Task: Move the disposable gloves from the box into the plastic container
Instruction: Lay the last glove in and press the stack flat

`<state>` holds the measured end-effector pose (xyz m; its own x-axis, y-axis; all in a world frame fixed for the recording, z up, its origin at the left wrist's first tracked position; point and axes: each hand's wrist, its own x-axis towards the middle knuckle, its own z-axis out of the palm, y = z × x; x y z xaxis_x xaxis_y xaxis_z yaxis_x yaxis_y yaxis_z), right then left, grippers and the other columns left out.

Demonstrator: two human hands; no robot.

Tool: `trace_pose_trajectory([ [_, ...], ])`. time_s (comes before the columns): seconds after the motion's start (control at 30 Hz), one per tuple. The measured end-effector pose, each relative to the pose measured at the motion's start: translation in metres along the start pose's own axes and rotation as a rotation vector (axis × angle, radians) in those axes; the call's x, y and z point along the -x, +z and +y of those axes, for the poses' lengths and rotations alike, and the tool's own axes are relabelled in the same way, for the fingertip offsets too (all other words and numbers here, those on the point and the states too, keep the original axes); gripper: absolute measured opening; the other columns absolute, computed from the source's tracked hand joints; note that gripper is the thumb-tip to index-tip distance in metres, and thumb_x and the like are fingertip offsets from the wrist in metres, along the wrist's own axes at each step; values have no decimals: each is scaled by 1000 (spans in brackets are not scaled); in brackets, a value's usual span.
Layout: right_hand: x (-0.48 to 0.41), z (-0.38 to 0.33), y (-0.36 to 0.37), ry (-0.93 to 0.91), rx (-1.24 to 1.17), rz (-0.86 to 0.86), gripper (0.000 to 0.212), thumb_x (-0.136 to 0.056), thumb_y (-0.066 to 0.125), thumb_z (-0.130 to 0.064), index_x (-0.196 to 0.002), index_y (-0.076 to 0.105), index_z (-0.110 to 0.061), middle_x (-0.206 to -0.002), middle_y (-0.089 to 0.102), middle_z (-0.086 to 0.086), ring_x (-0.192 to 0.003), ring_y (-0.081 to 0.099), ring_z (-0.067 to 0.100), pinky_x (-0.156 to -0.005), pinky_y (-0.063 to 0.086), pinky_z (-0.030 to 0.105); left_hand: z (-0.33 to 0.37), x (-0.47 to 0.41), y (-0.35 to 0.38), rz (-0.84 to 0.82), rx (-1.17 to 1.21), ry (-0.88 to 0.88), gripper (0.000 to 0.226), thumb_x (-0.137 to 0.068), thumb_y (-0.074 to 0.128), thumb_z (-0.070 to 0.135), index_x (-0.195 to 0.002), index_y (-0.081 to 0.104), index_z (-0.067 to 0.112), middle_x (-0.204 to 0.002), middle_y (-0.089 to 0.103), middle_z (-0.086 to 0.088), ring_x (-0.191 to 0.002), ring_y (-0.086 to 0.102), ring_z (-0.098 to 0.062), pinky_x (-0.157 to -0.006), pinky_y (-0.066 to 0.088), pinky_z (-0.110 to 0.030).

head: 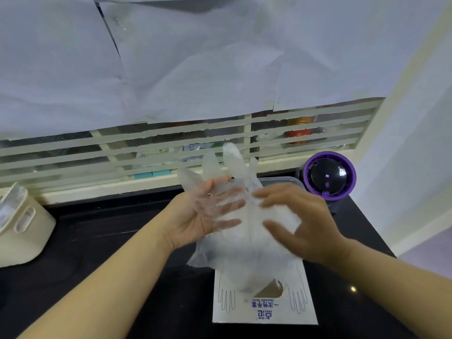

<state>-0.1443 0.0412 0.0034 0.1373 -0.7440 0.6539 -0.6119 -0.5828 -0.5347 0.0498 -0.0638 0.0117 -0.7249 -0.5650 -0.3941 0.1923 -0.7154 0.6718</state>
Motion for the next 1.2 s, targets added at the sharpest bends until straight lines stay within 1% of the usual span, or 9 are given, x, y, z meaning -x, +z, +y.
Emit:
trace_pose_trajectory([
  [0.07, 5, 4, 7, 449, -56, 122, 46, -79, 67, -48, -119, 54, -30, -123, 59, -13, -114, 56, 5, -97, 49, 30, -3, -3, -1, -17, 34, 2, 37, -100, 37, 34, -121, 60, 15, -126, 64, -14, -103, 68, -30, -77, 58, -51],
  [0.13, 4, 6, 11, 983, -420, -53, 78, -65, 72, -60, -132, 47, -29, -134, 54, -6, -122, 52, 14, -104, 44, 37, -5, -6, 0, -19, 42, 12, 37, -102, 33, 35, -116, 61, 16, -123, 66, -13, -103, 69, -29, -78, 58, -51],
  [0.23, 1, 4, 8, 1316, -1030, -297, 55, -73, 71, -48, -116, 63, -16, -105, 69, 3, -101, 63, 23, -101, 44, 46, -5, -9, 2, 7, 48, 27, 36, -103, 31, 35, -115, 59, 16, -119, 69, -14, -100, 70, -29, -79, 57, -53],
  [0.33, -7, 6, 0, 1310, -1083, -199, 20, -79, 69, -20, -95, 65, -8, -74, 62, 2, -70, 60, 16, -84, 53, 34, -4, -8, -4, 23, 79, 46, 32, -102, 34, 33, -106, 60, 15, -119, 67, -16, -100, 70, -30, -77, 58, -53],
  [0.53, -9, 25, -10, 1257, -1135, 140, 14, -74, 62, -5, -87, 67, -8, -81, 64, 8, -73, 61, 20, -77, 58, 37, -7, -6, -13, 63, 113, 91, 32, -102, 35, 33, -118, 60, 19, -120, 68, -11, -95, 71, -26, -69, 60, -46],
  [0.67, 2, 34, -2, 1347, -1202, 303, 39, -81, 67, -31, -115, 68, -11, -120, 60, 14, -116, 58, 31, -91, 54, 42, -13, -11, -7, 149, 156, 151, 30, -98, 43, 31, -119, 63, 22, -119, 69, -10, -93, 72, -25, -67, 61, -45],
  [0.9, 2, 22, 14, 1141, -595, 438, 77, -87, 66, -5, -150, 24, -22, -85, 64, 14, -78, 66, 16, -84, 56, 31, -22, -18, -7, 177, 243, 185, 28, -100, 45, 34, -110, 68, 21, -117, 69, -13, -100, 70, -26, -76, 58, -48],
  [1.07, -12, 19, 1, 768, -208, 290, 43, -94, 53, -1, -127, 51, -30, -94, 67, -1, -70, 61, 12, -68, 54, 19, -20, -10, -16, 16, 227, 116, 79, -79, 47, 70, -145, 35, 28, -134, 59, -14, -119, 60, -35, -82, 56, -55],
  [1.2, -28, 16, -8, 721, -182, 139, 33, -95, 53, -8, -105, 62, -37, -78, 68, -10, -81, 59, 41, -73, 56, 46, -26, -11, -12, -59, 43, 55, 97, -58, 91, 38, -142, 45, 25, -136, 58, -11, -116, 61, -36, -83, 57, -50],
])
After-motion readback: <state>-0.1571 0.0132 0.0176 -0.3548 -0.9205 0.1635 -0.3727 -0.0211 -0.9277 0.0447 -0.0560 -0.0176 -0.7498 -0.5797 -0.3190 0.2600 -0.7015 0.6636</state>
